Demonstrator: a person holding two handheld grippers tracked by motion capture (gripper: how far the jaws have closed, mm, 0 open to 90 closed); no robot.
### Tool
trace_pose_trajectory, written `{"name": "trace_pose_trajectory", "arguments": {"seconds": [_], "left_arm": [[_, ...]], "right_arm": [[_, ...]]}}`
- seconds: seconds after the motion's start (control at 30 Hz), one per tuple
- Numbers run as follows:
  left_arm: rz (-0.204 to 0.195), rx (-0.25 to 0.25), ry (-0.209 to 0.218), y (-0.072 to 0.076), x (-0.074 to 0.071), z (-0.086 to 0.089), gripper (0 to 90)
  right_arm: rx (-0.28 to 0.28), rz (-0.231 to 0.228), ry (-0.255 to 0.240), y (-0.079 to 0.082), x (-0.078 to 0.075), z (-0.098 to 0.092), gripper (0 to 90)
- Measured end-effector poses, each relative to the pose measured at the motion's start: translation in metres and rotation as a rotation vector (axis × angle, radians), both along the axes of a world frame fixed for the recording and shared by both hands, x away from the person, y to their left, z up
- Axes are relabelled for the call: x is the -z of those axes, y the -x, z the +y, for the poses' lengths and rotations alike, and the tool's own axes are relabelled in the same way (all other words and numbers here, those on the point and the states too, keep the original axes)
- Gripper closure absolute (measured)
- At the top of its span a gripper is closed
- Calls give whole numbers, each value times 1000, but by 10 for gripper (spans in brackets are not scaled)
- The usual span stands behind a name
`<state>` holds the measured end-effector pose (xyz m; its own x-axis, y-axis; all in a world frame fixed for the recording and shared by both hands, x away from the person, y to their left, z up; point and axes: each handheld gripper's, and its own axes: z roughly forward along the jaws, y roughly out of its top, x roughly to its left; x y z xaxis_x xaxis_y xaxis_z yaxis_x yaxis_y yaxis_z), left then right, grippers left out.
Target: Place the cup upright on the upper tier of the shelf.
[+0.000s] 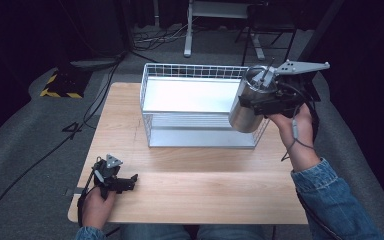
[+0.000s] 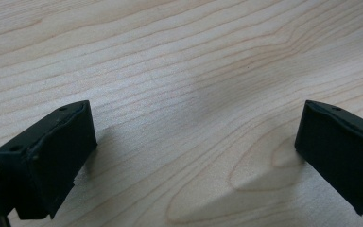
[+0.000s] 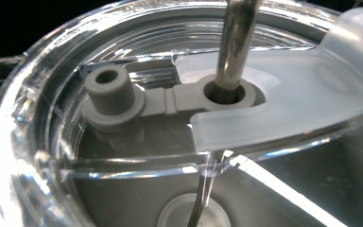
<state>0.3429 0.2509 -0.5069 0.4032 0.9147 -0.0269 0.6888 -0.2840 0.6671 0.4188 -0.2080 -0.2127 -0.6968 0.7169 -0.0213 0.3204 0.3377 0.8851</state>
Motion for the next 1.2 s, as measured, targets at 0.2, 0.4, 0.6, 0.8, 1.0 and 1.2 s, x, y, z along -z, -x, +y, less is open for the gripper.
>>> {"name": "trace_pose_trajectory", "arguments": {"seconds": [0.2,0.4,0.6,0.8,1.0,1.2], "left_arm": [[0,1,-1,0,0,0,0],[0,3,-1,0,0,0,0],[0,4,-2,0,0,0,0],[-1,2,0,0,0,0,0],[0,4,-2,0,0,0,1],[1,2,-1,0,0,0,0]], "right_arm": [[8,-3,-2,-15,-14,13,37],[25,-14,11,-26,-24,31,37],[29,-2,3,-43,-28,49,37],[40,16,-23,-60,-29,58,37],[80,12,-23,-80,-25,68,37],[80,2,-24,-98,-18,79,37]]}}
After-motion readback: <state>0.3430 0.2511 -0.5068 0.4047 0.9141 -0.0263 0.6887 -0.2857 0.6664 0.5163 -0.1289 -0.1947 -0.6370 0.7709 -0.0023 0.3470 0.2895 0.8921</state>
